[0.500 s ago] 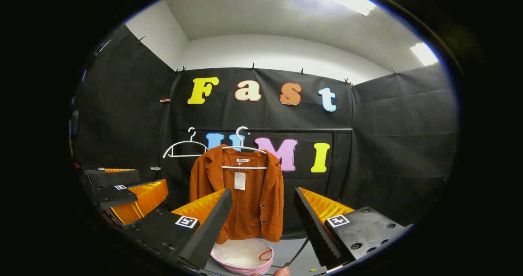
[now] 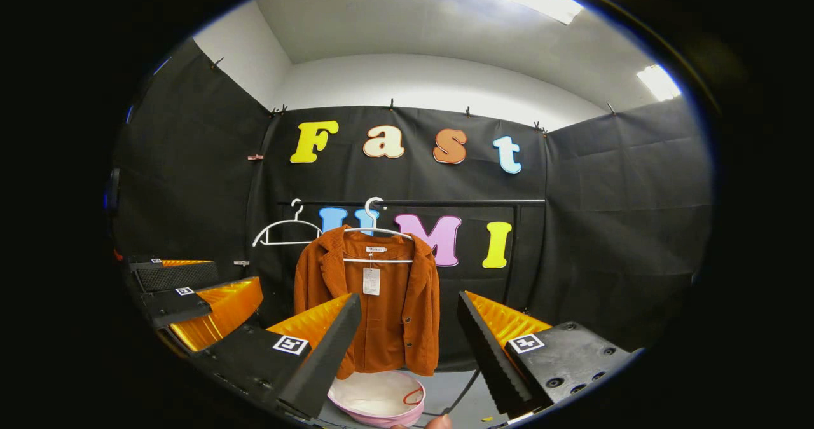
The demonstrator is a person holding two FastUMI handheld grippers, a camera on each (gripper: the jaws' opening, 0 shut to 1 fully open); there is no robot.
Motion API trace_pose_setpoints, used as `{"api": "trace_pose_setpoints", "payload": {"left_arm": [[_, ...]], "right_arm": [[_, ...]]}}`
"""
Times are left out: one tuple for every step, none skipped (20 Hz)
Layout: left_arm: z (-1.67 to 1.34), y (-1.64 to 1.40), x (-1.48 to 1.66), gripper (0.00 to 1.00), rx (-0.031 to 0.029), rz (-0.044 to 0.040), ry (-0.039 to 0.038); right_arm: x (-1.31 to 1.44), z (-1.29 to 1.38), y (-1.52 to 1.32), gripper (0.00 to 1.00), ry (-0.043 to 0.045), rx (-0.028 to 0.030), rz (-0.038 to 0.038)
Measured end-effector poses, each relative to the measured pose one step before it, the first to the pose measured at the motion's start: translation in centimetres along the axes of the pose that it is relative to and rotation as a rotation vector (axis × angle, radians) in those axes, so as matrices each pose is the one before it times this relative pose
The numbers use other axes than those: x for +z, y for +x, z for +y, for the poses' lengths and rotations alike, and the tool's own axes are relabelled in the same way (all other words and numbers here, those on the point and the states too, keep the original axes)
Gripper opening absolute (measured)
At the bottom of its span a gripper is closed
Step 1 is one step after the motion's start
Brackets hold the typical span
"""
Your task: Grasp the clothes on the hanger with both hands and then place them into the laundry hamper below.
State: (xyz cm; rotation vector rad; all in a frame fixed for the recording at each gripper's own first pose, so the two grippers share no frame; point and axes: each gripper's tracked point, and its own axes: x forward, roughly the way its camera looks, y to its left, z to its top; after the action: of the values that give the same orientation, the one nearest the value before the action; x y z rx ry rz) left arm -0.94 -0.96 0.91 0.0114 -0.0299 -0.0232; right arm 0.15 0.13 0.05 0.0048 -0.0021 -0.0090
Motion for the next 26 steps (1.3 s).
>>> {"api": "trace_pose_setpoints", "payload": {"left_arm": [[0.181, 0.062, -0.004, 0.95, -0.00116, 0.00027, -0.00422], [0.041, -0.020, 0.045, 0.95, 0.00071, 0.00022, -0.00235], [0.032, 0.081, -0.112, 0.95, 0.00216, 0.00053, -0.00010], [0.114, 0.007, -0.020, 0.95, 0.00333, 0.00085, 0.00141], [0.165, -0.101, 0.007, 0.95, 0.00120, 0.00149, 0.00230], [0.018, -0.014, -0.056, 0.95, 0.00126, 0.00251, 0.00233], [-0.075, -0.079, -0.129, 0.95, -0.00394, 0.00390, 0.00344], [0.004, 0.059, -0.034, 0.95, -0.00377, 0.00513, 0.00531], [0.035, 0.222, -0.197, 0.95, -0.00679, 0.00353, 0.00276], [-0.063, 0.293, 0.029, 0.95, -0.00611, -0.00131, 0.00174], [0.202, 0.282, -0.106, 0.95, -0.00281, -0.00310, 0.00150], [0.098, 0.293, -0.016, 0.95, 0.00005, -0.00008, 0.00330], [0.137, 0.241, -0.234, 0.95, 0.00160, 0.00487, 0.00300], [0.087, 0.546, -0.069, 0.95, -0.00114, 0.00038, 0.00069], [-0.109, 0.517, 0.104, 0.95, -0.00241, -0.00058, 0.00045], [-0.094, 0.688, 0.018, 0.95, -0.00099, 0.00473, -0.00167], [0.065, 0.838, -0.307, 0.95, 0.00029, 0.00316, -0.00235], [-0.006, 1.057, -0.027, 0.95, 0.00410, 0.00198, -0.00364], [0.015, 0.925, -0.016, 0.95, 0.00446, 0.00055, -0.00394], [0.034, 1.116, -0.236, 0.95, 0.00476, 0.00580, -0.00814], [-0.094, 1.144, -0.098, 0.95, 0.00240, 0.00212, -0.01004], [0.001, 1.256, -0.165, 0.95, 0.00497, 0.00004, -0.00792], [-0.059, 1.301, -0.199, 0.95, 0.00511, 0.00408, -0.00786], [0.156, 1.406, -0.428, 0.95, 0.01114, 0.00731, -0.00600], [0.369, 1.448, -0.258, 0.95, 0.01904, 0.00524, -0.00284], [0.419, 1.495, -0.290, 0.95, 0.02103, 0.00301, 0.00145]], "right_arm": [[0.022, -0.049, -0.038, 0.98, -0.00081, -0.00094, -0.00020], [0.043, -0.001, 0.007, 0.98, -0.00097, 0.00028, -0.00033], [-0.011, -0.026, 0.003, 0.98, -0.00046, -0.00199, -0.00020], [0.022, 0.039, -0.043, 0.98, 0.00156, -0.00047, -0.00033], [-0.002, 0.006, -0.020, 0.98, 0.00290, 0.00026, -0.00114], [0.046, -0.029, 0.001, 0.98, 0.00170, 0.00157, -0.00115], [0.026, -0.085, -0.012, 0.98, -0.00024, -0.00227, -0.00017], [0.030, -0.013, -0.030, 0.98, -0.00032, -0.00148, 0.00004], [-0.045, -0.028, -0.066, 0.98, -0.00056, -0.00027, 0.00154], [-0.092, -0.114, 0.006, 0.98, 0.00039, -0.00359, 0.00313], [-0.005, -0.035, 0.045, 0.98, 0.00298, -0.00531, 0.00071], [-0.015, 0.022, 0.159, 0.98, 0.00623, -0.00297, 0.00468], [-0.081, 0.044, -0.040, 0.99, 0.00548, -0.00100, 0.00415], [0.045, -0.100, 0.136, 0.98, 0.00270, -0.00283, 0.00277], [0.118, -0.162, 0.106, 0.98, 0.00137, -0.00017, 0.00071], [0.102, -0.159, 0.480, 0.99, -0.00167, 0.00079, 0.00077], [-0.138, -0.492, 1.504, 0.99, -0.00242, 0.00174, 0.00273], [-0.115, -0.192, 1.322, 0.98, -0.00177, 0.00257, 0.00245], [-0.013, -0.180, 1.158, 0.99, 0.00134, 0.00255, 0.00005], [-0.024, -0.132, 1.146, 0.99, 0.00116, 0.00487, -0.00097], [-0.100, -0.166, 1.212, 0.99, -0.00227, 0.00437, -0.00382], [-0.194, -0.219, 1.456, 0.98, -0.00323, 0.00660, -0.00115], [-0.266, -0.174, 1.530, 0.98, 0.00016, 0.01038, -0.00105], [-0.375, -0.112, 1.656, 0.98, 0.00376, 0.00908, 0.00055], [-0.443, -0.215, 1.718, 0.98, 0.00529, 0.01039, 0.00062], [-0.556, -0.215, 1.675, 0.98, 0.00440, 0.00864, -0.00067]]}}
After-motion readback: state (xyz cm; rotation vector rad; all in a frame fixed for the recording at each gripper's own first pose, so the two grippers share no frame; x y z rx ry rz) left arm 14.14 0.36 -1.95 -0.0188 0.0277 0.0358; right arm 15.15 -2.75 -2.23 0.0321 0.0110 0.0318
